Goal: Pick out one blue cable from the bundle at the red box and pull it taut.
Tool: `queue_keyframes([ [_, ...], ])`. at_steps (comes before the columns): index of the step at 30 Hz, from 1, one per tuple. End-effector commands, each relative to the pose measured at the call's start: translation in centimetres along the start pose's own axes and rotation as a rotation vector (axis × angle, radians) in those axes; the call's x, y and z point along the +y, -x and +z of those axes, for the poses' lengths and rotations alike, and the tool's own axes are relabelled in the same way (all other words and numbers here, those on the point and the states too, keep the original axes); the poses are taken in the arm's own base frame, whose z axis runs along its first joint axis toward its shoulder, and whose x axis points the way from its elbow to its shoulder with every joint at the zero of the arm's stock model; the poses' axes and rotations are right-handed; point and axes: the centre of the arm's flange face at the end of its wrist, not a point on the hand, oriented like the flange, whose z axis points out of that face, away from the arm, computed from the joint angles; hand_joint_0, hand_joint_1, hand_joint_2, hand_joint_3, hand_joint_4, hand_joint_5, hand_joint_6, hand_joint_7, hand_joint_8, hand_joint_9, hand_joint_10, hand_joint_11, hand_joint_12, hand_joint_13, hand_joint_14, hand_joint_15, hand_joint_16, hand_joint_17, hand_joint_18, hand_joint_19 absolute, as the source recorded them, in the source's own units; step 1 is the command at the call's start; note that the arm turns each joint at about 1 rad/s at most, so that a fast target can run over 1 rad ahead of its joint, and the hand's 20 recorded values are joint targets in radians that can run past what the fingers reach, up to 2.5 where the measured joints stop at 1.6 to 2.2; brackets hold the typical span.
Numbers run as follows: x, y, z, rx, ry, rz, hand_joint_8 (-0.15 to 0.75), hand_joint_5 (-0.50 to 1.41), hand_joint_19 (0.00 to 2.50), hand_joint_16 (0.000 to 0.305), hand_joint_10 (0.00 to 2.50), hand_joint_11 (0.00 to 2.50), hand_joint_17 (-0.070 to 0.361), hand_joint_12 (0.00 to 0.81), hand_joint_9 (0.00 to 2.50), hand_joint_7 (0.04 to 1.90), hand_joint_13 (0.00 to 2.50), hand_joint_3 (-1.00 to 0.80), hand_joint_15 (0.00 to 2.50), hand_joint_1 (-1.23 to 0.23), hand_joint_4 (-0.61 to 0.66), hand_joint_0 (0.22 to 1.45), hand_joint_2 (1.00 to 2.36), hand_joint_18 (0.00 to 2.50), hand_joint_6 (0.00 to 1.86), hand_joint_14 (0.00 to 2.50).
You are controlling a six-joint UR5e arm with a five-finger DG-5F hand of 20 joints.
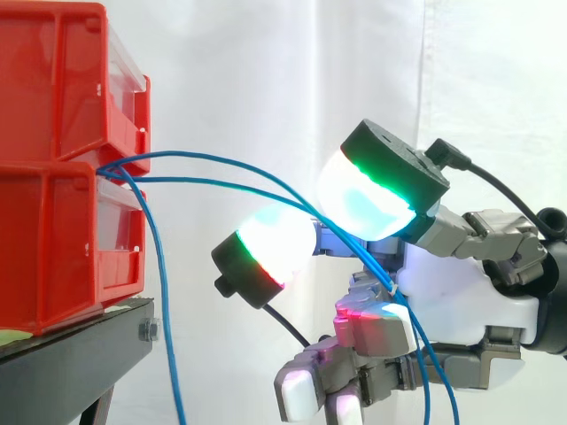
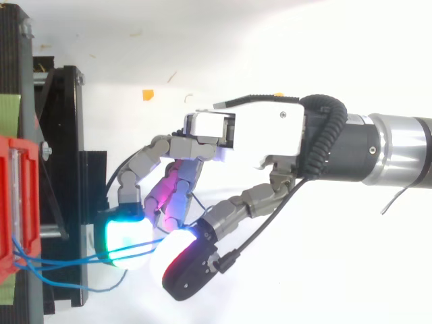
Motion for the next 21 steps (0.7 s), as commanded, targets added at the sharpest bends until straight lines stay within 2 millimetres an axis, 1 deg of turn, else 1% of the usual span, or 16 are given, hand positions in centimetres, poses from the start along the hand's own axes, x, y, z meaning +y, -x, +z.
queue_keyframes([
  [1, 0.08, 0.01, 0.0, 0.0, 0.001, 0.0, 0.307, -0.1, 0.66, 0.055, 0.03, 0.82, 0.124, 0.369, 1.3, 0.78, 0.92, -0.5, 0.41, -0.65, -0.04, 0.47, 1.0, 0.86, 0.82, 0.02],
  [4, 0.03, -0.01, 0.05, 0.0, 0.001, 0.0, 0.301, -0.09, 0.67, 0.053, 0.03, 0.82, 0.119, 0.359, 1.3, 0.79, 0.92, -0.5, 0.42, -0.57, -0.05, 0.5, 1.0, 0.84, 0.82, 0.02],
  [8, -0.03, -0.01, 0.0, 0.0, 0.0, 0.0, 0.288, -0.09, 0.7, 0.049, 0.03, 0.83, 0.111, 0.341, 1.3, 0.84, 0.9, -0.5, 0.42, -0.53, -0.08, 0.56, 1.0, 0.81, 0.81, 0.02],
  [9, 0.03, -0.01, 0.05, 0.0, 0.001, 0.0, 0.28, -0.09, 0.71, 0.048, 0.03, 0.83, 0.108, 0.336, 1.3, 0.85, 0.9, -0.48, 0.43, -0.58, -0.09, 0.6, 1.0, 0.8, 0.8, 0.02],
  [11, 0.08, 0.01, 0.0, 0.0, 0.001, 0.0, 0.281, -0.09, 0.7, 0.048, 0.03, 0.85, 0.108, 0.338, 1.3, 0.85, 0.9, -0.43, 0.43, -0.6, -0.09, 0.6, 1.01, 0.8, 0.8, 0.02],
  [13, -0.03, -0.01, 0.0, 0.0, 0.0, 0.0, 0.286, -0.09, 0.7, 0.048, 0.03, 0.85, 0.108, 0.34, 1.3, 0.88, 0.9, -0.29, 0.43, -0.66, -0.11, 0.59, 1.02, 0.8, 0.82, 0.02],
  [18, -0.03, -0.01, 0.0, 0.0, 0.0, 0.0, 0.295, -0.1, 0.7, 0.048, 0.03, 0.85, 0.109, 0.343, 1.29, 0.92, 0.9, -0.18, 0.43, -0.72, -0.12, 0.59, 1.02, 0.81, 0.84, 0.02],
  [19, 0.03, -0.01, 0.05, 0.0, 0.001, 0.0, 0.296, -0.11, 0.69, 0.049, 0.03, 0.85, 0.11, 0.348, 1.29, 0.85, 0.91, -0.18, 0.42, -0.73, -0.11, 0.59, 1.02, 0.82, 0.87, 0.02],
  [21, 0.15, 0.01, 0.05, 0.0, 0.003, 0.0, 0.297, -0.12, 0.69, 0.05, 0.03, 0.85, 0.112, 0.349, 1.27, 0.82, 0.91, -0.16, 0.42, -0.74, -0.1, 0.6, 1.02, 0.82, 0.88, 0.02],
])
